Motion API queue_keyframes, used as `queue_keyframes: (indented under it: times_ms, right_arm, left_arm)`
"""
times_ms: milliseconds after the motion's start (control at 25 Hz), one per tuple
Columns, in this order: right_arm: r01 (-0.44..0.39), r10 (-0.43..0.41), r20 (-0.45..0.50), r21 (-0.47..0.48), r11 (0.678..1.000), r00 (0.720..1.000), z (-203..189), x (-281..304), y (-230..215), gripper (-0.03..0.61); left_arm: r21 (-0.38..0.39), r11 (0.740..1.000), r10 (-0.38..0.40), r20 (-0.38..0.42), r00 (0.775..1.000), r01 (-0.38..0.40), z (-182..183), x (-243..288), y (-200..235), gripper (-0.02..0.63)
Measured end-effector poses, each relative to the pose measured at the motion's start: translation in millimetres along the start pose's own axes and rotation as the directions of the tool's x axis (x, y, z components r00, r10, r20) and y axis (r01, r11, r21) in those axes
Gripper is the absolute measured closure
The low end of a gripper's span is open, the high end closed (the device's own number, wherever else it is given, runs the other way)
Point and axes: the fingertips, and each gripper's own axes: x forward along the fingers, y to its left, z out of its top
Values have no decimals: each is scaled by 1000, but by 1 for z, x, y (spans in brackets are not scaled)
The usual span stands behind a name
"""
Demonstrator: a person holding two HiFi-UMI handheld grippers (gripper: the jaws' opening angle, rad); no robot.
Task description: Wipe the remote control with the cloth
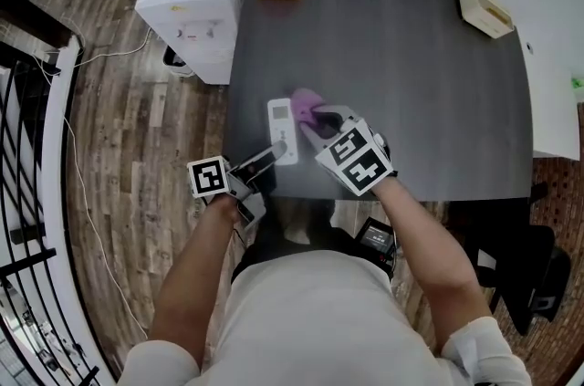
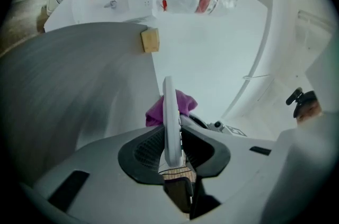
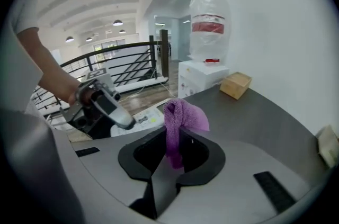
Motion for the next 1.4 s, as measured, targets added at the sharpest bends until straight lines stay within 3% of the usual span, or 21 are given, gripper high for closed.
queue_keyframes:
  times_ms: [320,480,680,760,800,840,880,960,1040,1120,1160,1240,1320,1400]
  right_arm:
    - [-200,200,-9,41,979,980,-36,-21,62,508]
    - [-259,260,-35,26,966,965,-53,-32,84,508]
    - [-417,416,-43,-1,909,908,-58,-51,119,508]
    - [-456,456,-38,-5,890,889,-57,-60,126,508]
    - [-450,450,-34,-6,893,892,-56,-62,123,508]
    - [-427,427,-32,-6,904,904,-54,-63,115,508]
    - [-390,390,-35,-6,921,920,-54,-63,103,508]
    - [-275,274,-62,-7,961,960,-53,-61,71,508]
    - [-123,120,-108,-24,992,987,-52,-58,35,508]
    - [9,-20,-150,-75,997,988,-47,-51,5,508]
    - [51,-70,-167,-115,992,983,-43,-47,-4,508]
    - [85,-130,-201,-217,972,971,-35,-32,-11,508]
    - [57,-147,-259,-324,944,955,-35,-11,-5,508]
    - [-11,-133,-342,-389,921,930,-46,7,11,508]
  left_arm:
    - [18,999,51,12,999,-51,6,-3,7,512]
    - [86,992,97,-22,995,-95,3,1,16,514]
    - [138,981,140,-35,990,-134,1,6,17,512]
    - [237,954,202,-65,977,-181,-2,9,20,512]
    - [327,919,259,-86,962,-219,-5,10,23,512]
    - [437,861,335,-104,936,-260,-8,10,28,514]
    - [557,775,424,-110,899,-298,-10,9,34,514]
    - [768,544,599,-72,798,-339,-13,5,46,512]
    - [887,323,713,2,701,-331,-14,1,56,513]
    - [939,167,772,65,633,-300,-16,0,62,512]
    - [954,108,790,89,607,-280,-18,0,65,512]
    - [971,25,815,118,568,-238,-24,1,71,512]
    - [978,-20,826,133,548,-207,-30,4,75,512]
    - [981,-35,829,134,543,-189,-34,8,75,512]
